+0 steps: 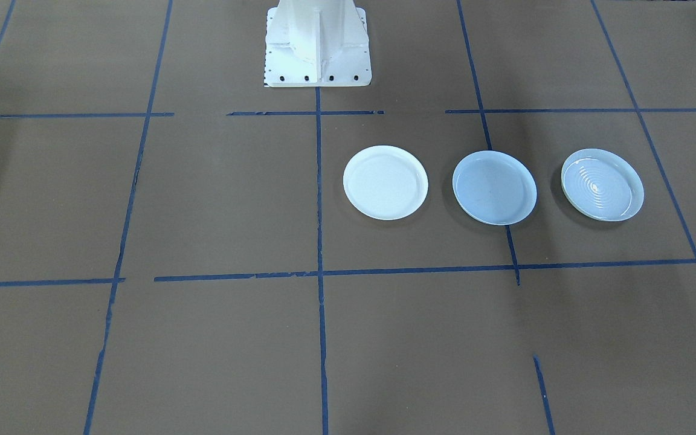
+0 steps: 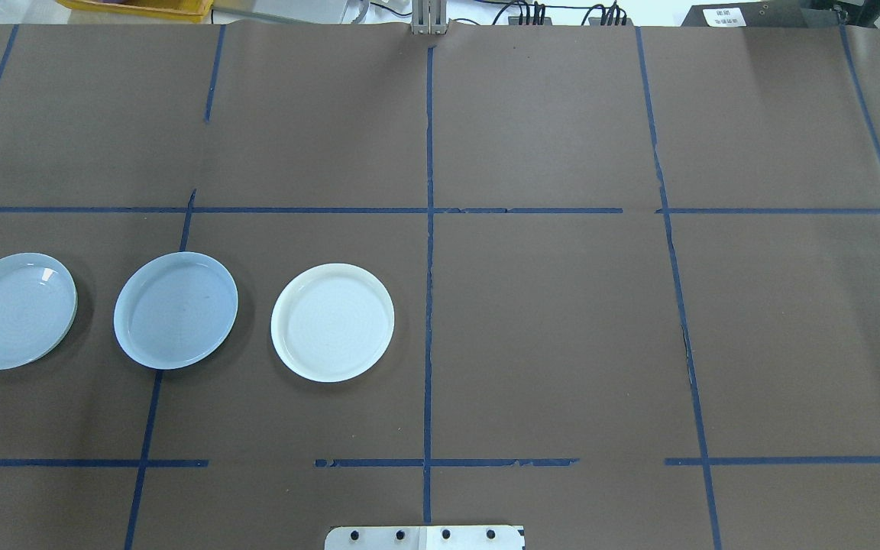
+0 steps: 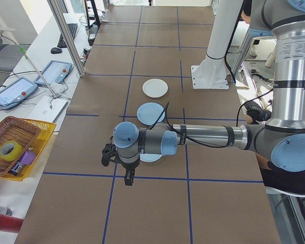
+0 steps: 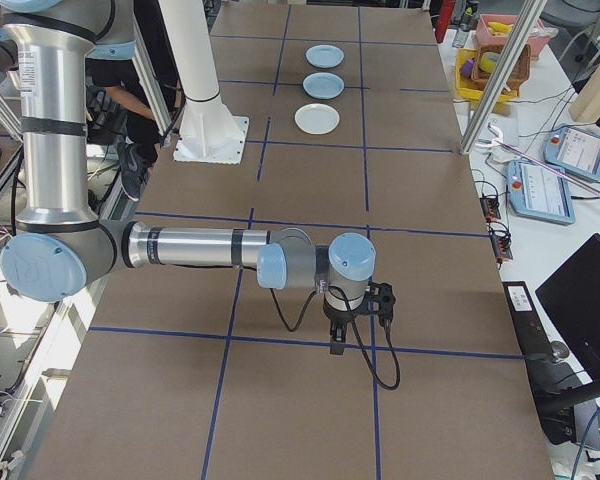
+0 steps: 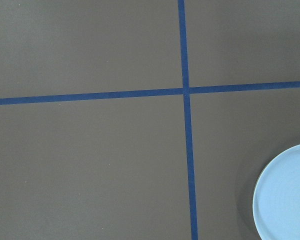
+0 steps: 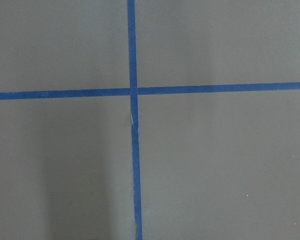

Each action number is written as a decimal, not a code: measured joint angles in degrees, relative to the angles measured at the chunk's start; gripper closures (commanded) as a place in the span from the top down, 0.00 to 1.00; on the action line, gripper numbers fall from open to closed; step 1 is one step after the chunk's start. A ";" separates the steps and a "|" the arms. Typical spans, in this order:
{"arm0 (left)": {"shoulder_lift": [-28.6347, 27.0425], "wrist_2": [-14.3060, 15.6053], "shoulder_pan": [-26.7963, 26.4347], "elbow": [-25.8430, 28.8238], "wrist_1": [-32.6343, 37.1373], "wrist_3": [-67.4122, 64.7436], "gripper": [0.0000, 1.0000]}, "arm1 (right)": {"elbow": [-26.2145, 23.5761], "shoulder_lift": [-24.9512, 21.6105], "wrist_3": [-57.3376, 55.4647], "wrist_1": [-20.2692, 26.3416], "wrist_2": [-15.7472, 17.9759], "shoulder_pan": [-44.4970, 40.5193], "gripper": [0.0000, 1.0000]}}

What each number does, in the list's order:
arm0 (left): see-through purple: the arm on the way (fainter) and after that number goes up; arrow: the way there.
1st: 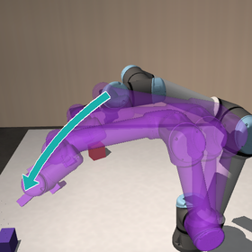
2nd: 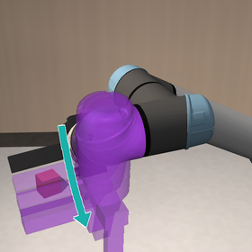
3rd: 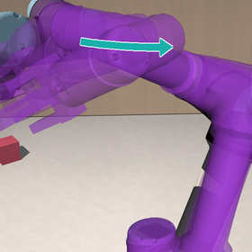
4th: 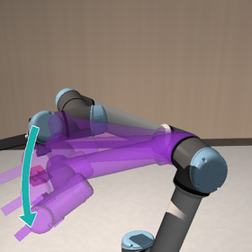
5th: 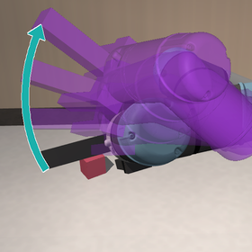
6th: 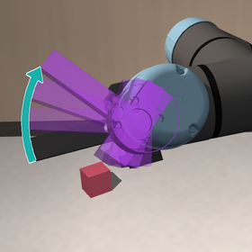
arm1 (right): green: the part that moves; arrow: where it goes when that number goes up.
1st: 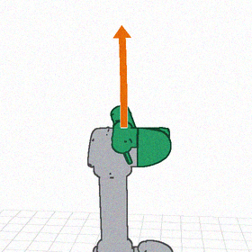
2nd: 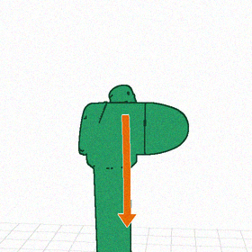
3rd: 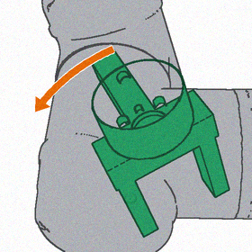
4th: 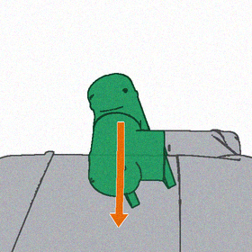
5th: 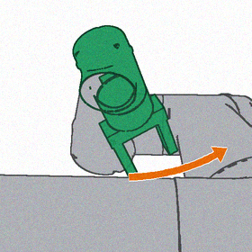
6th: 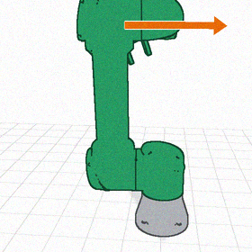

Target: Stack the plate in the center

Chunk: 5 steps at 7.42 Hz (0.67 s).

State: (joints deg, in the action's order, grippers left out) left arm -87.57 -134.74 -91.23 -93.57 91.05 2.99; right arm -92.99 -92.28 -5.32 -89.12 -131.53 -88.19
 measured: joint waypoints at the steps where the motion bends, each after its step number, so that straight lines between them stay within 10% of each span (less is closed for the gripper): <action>1: -0.02 0.00 0.00 -0.11 0.03 -0.02 1.00 | 0.00 0.00 -0.01 0.00 0.01 -0.01 1.00; 5: -0.59 -0.40 0.15 -1.49 0.91 -0.40 1.00 | 0.00 0.00 -0.04 0.00 0.03 0.04 1.00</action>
State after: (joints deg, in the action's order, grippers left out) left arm -88.16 -135.14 -91.08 -95.06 91.96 2.59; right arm -92.99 -92.28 -5.36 -89.12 -131.50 -88.15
